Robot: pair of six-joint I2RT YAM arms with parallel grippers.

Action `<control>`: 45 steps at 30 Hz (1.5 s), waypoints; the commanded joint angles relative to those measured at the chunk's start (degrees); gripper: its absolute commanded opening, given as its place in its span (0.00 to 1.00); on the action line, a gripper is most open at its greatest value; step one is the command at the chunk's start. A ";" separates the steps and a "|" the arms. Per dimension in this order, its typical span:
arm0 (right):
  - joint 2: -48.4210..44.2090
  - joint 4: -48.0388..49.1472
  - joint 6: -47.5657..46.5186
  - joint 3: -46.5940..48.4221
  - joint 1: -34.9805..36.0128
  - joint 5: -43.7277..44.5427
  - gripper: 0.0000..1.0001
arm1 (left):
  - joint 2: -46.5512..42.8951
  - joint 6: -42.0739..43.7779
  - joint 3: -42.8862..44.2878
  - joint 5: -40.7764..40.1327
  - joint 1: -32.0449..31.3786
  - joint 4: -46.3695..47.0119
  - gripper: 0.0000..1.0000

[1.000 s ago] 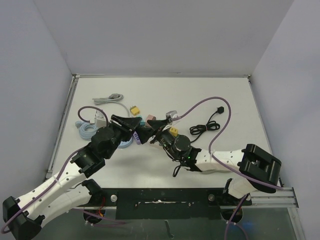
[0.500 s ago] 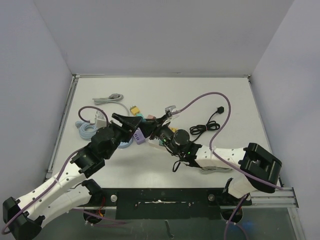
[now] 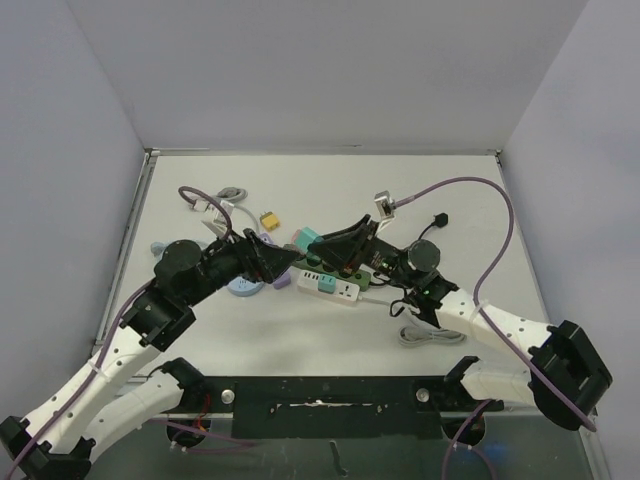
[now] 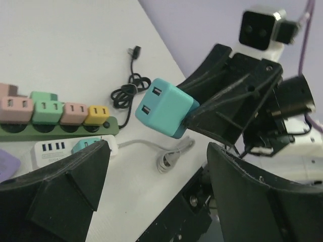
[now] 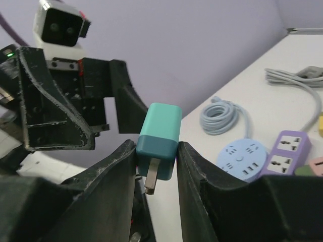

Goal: Insert the plug

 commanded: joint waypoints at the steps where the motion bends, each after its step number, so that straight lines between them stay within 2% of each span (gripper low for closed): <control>1: -5.91 2.50 6.08 -0.22 -2.22 -17.16 0.25 | 1.43 11.48 5.97 19.60 0.52 -0.33 0.77; 3: -7.75 2.24 6.38 -0.35 -2.64 -19.92 0.25 | 2.12 11.24 6.29 22.06 0.52 0.32 0.75; 9: -10.80 -2.41 4.18 0.82 -2.86 -23.50 0.26 | 3.59 5.32 2.34 33.86 0.58 13.07 0.69; 12: -10.17 -5.47 3.19 2.31 -2.86 -25.10 0.26 | 4.22 4.85 2.75 36.10 0.57 14.61 0.67; 15: -9.96 -5.35 3.26 2.87 -2.82 -26.72 0.25 | 4.06 6.47 3.73 34.85 0.56 12.60 0.65; 18: -10.22 -5.03 3.72 3.22 -2.86 -27.72 0.25 | 4.50 8.15 4.57 33.48 0.52 10.10 0.56; 23: -10.26 -2.42 5.33 3.29 -2.86 -29.09 0.23 | 6.07 8.41 4.00 35.40 0.53 10.05 0.29; 26: -9.91 -1.65 5.52 3.25 -2.86 -29.60 0.23 | 6.95 7.65 3.63 37.76 0.53 11.89 0.23; 29: -9.23 -1.53 5.11 3.13 -2.84 -30.02 0.24 | 7.30 7.93 2.56 39.59 0.49 14.53 0.24; 31: -8.70 -1.37 4.70 2.92 -2.84 -29.97 0.25 | 7.29 8.04 1.87 40.29 0.53 16.05 0.35; 33: -8.21 -0.69 4.63 2.82 -2.87 -30.35 0.25 | 7.75 8.27 1.82 41.26 0.54 16.67 0.39; 36: -7.97 0.79 4.53 2.30 -2.90 -31.04 0.25 | 8.54 7.56 1.98 43.56 0.52 18.12 0.37; 38: -7.88 0.99 4.14 2.05 -2.90 -31.36 0.25 | 9.00 7.03 1.66 44.82 0.58 19.44 0.30; 39: -7.92 0.96 3.98 1.92 -2.95 -31.35 0.25 | 9.08 7.54 1.45 45.34 0.58 19.85 0.24; 40: -8.05 0.55 3.77 1.67 -2.99 -30.98 0.27 | 9.15 8.84 1.17 45.58 0.65 19.64 0.18; 41: -8.46 -0.45 3.52 1.44 -3.19 -30.33 0.33 | 8.99 10.99 0.89 45.89 0.71 19.04 0.14; 43: -10.45 -3.90 2.20 0.62 -4.04 -28.17 0.49 | 8.67 16.61 0.35 46.65 0.87 16.90 0.12; 45: -13.13 -7.23 0.77 -0.72 -5.39 -25.63 0.70 | 8.26 23.12 -0.49 46.49 1.28 14.75 0.08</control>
